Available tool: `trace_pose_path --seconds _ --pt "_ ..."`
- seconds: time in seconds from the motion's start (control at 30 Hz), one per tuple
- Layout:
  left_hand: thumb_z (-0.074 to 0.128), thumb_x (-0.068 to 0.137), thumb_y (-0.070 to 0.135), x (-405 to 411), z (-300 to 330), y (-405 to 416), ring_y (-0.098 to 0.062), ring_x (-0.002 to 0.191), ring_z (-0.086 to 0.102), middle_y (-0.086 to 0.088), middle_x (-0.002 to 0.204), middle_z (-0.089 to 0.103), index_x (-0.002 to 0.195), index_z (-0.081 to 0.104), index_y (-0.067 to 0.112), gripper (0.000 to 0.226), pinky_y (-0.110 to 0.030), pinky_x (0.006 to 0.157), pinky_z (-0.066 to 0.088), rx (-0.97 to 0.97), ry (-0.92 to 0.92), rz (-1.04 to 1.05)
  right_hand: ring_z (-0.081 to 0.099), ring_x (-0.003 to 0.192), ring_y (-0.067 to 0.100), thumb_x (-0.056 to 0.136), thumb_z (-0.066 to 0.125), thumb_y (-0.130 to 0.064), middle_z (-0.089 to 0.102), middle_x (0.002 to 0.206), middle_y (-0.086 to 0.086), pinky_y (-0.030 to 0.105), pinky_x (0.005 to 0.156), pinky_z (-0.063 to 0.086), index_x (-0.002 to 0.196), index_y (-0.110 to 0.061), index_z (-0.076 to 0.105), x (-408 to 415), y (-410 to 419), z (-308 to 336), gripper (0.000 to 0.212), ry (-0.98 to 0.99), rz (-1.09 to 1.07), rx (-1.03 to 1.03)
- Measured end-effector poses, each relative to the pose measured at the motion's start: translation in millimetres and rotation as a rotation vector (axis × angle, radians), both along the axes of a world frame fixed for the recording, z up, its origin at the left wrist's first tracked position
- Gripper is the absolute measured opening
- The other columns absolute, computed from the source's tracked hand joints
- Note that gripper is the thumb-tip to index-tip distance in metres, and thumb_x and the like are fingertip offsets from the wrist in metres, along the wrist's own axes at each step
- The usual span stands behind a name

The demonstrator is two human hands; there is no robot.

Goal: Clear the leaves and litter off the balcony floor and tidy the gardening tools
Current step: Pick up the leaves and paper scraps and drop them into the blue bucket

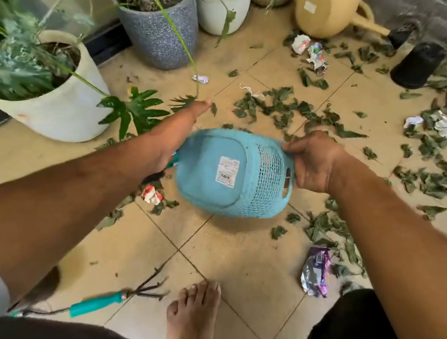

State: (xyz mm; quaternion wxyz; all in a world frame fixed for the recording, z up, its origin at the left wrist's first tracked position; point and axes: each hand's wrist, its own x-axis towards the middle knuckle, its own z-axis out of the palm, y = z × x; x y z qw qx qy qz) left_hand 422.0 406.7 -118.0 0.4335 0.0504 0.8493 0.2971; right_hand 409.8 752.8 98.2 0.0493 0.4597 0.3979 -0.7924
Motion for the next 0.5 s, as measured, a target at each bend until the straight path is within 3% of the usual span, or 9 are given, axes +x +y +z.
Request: trace_pose_path --seconds 0.07,0.17,0.27,0.37,0.43,0.5 --pt "0.103 0.053 0.03 1.2 0.4 -0.5 -0.033 0.111 0.072 -0.003 0.128 0.073 0.134 0.06 0.034 0.092 -0.047 0.079 0.058 -0.01 -0.016 0.014 0.076 0.085 0.034 0.108 0.036 -0.014 0.076 0.108 0.018 0.047 0.073 0.063 0.133 -0.002 0.063 -2.3 -4.6 -11.3 0.039 -0.091 0.0 0.01" --pt "0.101 0.058 0.027 2.3 5.1 4.4 -0.03 0.115 0.066 -0.002 0.131 0.069 0.133 0.062 0.034 0.085 -0.047 0.083 0.055 -0.017 -0.028 0.039 0.075 0.068 0.031 0.109 0.032 -0.014 0.076 0.093 0.017 0.039 0.056 0.061 0.128 -0.002 0.064 -10.9 -12.1 -11.6 0.039 -0.083 -0.014 0.009" --pt "0.094 0.069 0.026 2.3 0.8 6.7 -0.032 0.121 0.065 -0.004 0.137 0.068 0.139 0.059 0.03 0.078 -0.05 0.088 0.053 -0.034 -0.015 0.052 0.074 0.082 0.035 0.108 0.034 -0.013 0.073 0.106 0.02 0.044 0.062 0.063 0.135 0.001 0.061 -18.3 -16.7 -18.9 0.04 -0.076 -0.035 0.02" --pt "0.09 0.078 0.027 4.7 5.3 15.2 -0.035 0.131 0.062 -0.005 0.149 0.063 0.148 0.05 0.029 0.081 -0.052 0.099 0.052 -0.082 -0.127 0.004 0.069 0.086 0.036 0.106 0.036 -0.012 0.066 0.115 0.021 0.041 0.064 0.061 0.135 0.001 0.058 -24.0 -17.0 -26.3 0.039 -0.093 -0.023 0.093" --pt "0.08 0.091 0.027 -1.4 18.7 24.9 -0.034 0.148 0.046 -0.005 0.166 0.044 0.161 0.034 0.029 0.084 -0.052 0.115 0.041 -0.078 -0.164 -0.051 0.068 0.088 0.037 0.105 0.038 -0.01 0.065 0.112 0.022 0.042 0.07 0.059 0.135 0.001 0.059 -30.4 -15.3 -21.6 0.039 -0.044 -0.031 0.147" --pt "0.067 0.101 0.025 -9.2 31.3 26.3 -0.033 0.159 0.026 -0.005 0.176 0.021 0.166 0.014 0.029 0.084 -0.051 0.124 0.027 0.075 -0.139 -0.073 0.066 0.094 0.036 0.1 0.046 -0.009 0.065 0.11 0.022 0.05 0.081 0.053 0.121 -0.003 0.064 -39.3 -15.3 -10.0 0.028 0.078 -0.021 0.223"
